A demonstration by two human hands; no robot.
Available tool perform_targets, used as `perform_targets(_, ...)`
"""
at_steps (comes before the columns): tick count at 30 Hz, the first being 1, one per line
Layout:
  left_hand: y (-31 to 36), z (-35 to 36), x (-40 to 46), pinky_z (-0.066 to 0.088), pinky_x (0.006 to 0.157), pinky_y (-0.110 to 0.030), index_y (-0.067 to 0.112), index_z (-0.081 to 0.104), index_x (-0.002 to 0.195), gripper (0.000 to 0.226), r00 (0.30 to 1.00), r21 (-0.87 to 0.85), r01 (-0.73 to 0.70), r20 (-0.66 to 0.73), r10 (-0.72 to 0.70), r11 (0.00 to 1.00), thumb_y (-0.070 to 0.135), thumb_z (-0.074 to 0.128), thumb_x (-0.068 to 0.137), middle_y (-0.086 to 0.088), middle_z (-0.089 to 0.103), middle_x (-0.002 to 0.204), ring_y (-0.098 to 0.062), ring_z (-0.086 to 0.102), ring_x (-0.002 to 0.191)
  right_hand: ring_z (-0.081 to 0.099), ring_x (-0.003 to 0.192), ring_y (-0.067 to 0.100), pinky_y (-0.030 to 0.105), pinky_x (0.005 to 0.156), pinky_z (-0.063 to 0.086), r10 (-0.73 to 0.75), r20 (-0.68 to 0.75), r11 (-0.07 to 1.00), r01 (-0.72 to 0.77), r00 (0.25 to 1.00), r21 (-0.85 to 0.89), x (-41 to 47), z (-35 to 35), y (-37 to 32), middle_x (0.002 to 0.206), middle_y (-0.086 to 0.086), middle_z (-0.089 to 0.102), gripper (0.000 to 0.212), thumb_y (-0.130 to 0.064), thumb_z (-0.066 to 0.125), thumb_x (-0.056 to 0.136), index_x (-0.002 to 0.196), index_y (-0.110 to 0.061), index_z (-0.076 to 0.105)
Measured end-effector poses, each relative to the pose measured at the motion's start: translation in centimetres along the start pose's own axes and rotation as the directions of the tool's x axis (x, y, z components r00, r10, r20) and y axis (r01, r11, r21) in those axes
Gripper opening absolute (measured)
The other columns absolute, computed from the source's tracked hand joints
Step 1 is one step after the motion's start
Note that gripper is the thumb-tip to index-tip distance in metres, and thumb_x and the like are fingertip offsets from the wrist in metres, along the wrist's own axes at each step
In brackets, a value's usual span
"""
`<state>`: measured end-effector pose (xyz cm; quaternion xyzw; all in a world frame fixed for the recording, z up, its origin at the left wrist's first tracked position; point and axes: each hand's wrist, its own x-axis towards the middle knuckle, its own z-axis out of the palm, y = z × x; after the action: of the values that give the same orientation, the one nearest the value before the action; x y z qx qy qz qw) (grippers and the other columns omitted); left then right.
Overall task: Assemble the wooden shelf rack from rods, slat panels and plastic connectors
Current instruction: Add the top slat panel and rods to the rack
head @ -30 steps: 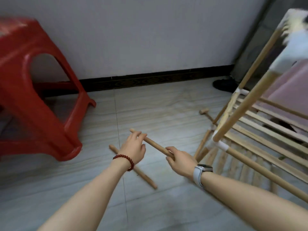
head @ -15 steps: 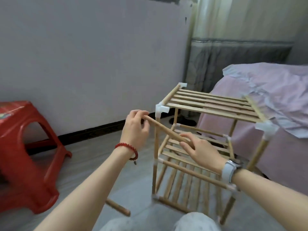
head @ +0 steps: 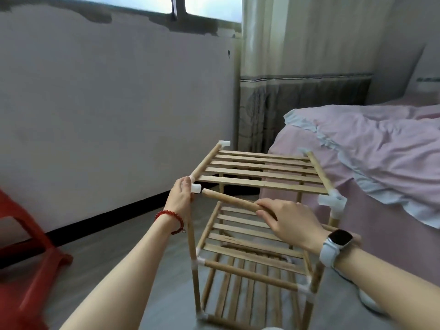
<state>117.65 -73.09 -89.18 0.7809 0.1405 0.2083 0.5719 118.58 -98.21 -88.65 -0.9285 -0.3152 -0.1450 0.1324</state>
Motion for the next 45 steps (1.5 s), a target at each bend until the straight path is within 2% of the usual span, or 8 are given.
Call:
perform_targets(11, -1.0, -3.4, -4.4, 0.041, 0.050, -0.005, 0.009, 0.049, 0.123, 0.038, 0.996, -0.030, -0.080, -0.041, 0.079, 0.996, 0.034, 0.032, 0.100, -0.004, 0.056, 0.085, -0.008, 0.053, 0.068, 0.063, 0.082, 0.016, 0.030, 0.066, 0.048, -0.106, -0.100, 0.994, 0.107, 0.989, 0.003, -1.6, 0.5, -2.1, 0.095, -0.007, 0.066, 0.033, -0.044, 0.041, 0.096, 0.125, -0.034, 0.054)
perform_targets(16, -1.3, -4.0, -4.9, 0.042, 0.050, -0.006, 0.007, 0.049, 0.121, 0.038, 0.997, -0.098, -0.053, -0.059, 0.047, 0.994, 0.033, 0.031, 0.100, -0.007, 0.054, 0.087, -0.010, 0.052, 0.067, 0.065, 0.088, 0.014, 0.036, 0.071, 0.053, -0.105, -0.088, 0.992, 0.110, 0.991, 0.061, -2.0, 1.7, -2.8, 0.099, -0.008, 0.069, 0.034, -0.043, 0.040, 0.096, 0.125, -0.033, 0.056)
perform_targets(21, -0.8, -3.6, -4.5, 0.044, 0.050, -0.011, 0.012, 0.047, 0.112, 0.024, 0.999, -0.162, -0.005, -0.054, -0.004, 0.987, 0.027, 0.032, 0.101, -0.011, 0.052, 0.090, -0.013, 0.051, 0.067, 0.063, 0.086, 0.015, 0.033, 0.070, 0.051, -0.097, -0.004, 0.989, 0.097, 0.995, 0.108, -1.7, 1.7, -2.9, 0.099, -0.007, 0.069, 0.033, -0.042, 0.039, 0.097, 0.126, -0.035, 0.053)
perform_targets(28, -0.6, -3.7, -2.7, 0.040, 0.073, -0.033, 0.009, 0.060, 0.106, 0.027, 0.993, -0.213, 0.105, -0.026, -0.113, 0.971, 0.025, 0.040, 0.096, -0.006, 0.053, 0.093, -0.023, 0.048, 0.085, 0.055, 0.048, 0.017, 0.026, 0.041, 0.039, -0.290, -0.138, 0.940, 0.255, 0.947, -0.226, 0.3, -0.6, -2.8, 0.064, -0.004, 0.061, 0.027, -0.045, 0.048, 0.090, 0.104, -0.026, 0.062)
perform_targets(31, -0.3, -3.3, -2.2, 0.037, 0.070, -0.034, 0.014, 0.055, 0.077, 0.025, 0.987, -0.256, 0.129, -0.061, -0.150, 0.958, 0.024, 0.041, 0.095, -0.006, 0.044, 0.078, -0.025, 0.042, 0.077, 0.049, 0.040, 0.017, 0.023, 0.034, 0.032, -0.331, -0.155, 0.905, 0.268, 0.931, -0.330, 0.7, -0.7, -2.9, 0.060, -0.004, 0.056, 0.033, -0.043, 0.037, 0.089, 0.091, -0.021, 0.062)
perform_targets(35, -0.3, -2.7, -2.6, 0.045, 0.062, -0.030, 0.015, 0.053, 0.077, 0.027, 0.988, -0.398, 0.088, -0.079, -0.130, 0.913, 0.016, 0.035, 0.097, -0.009, 0.046, 0.082, -0.024, 0.051, 0.078, 0.048, 0.040, 0.016, 0.022, 0.036, 0.025, -0.412, -0.172, 0.869, 0.328, 0.895, -0.371, 1.6, -0.8, -3.1, 0.060, -0.002, 0.055, 0.028, -0.036, 0.041, 0.085, 0.082, -0.017, 0.063)
perform_targets(40, -0.7, -3.3, -2.3, 0.047, 0.072, -0.037, 0.016, 0.053, 0.076, 0.028, 0.982, -0.463, 0.085, -0.111, -0.153, 0.882, 0.015, 0.036, 0.098, -0.007, 0.049, 0.082, -0.029, 0.052, 0.088, 0.048, 0.040, 0.016, 0.023, 0.036, 0.027, -0.419, -0.088, 0.877, 0.377, 0.904, -0.298, 2.8, -0.5, -3.7, 0.056, -0.002, 0.055, 0.032, -0.038, 0.037, 0.087, 0.078, -0.017, 0.059)
perform_targets(45, -1.1, -4.0, -1.9, 0.050, 0.072, -0.034, 0.019, 0.056, 0.083, 0.027, 0.985, -0.413, 0.087, -0.102, -0.141, 0.906, 0.016, 0.034, 0.099, -0.009, 0.051, 0.088, -0.019, 0.055, 0.082, 0.055, 0.068, 0.015, 0.030, 0.060, 0.042, -0.282, 0.132, 0.955, 0.291, 0.950, -0.051, 3.9, -0.3, -5.3, 0.079, -0.006, 0.060, 0.022, -0.038, 0.039, 0.097, 0.102, -0.025, 0.056)
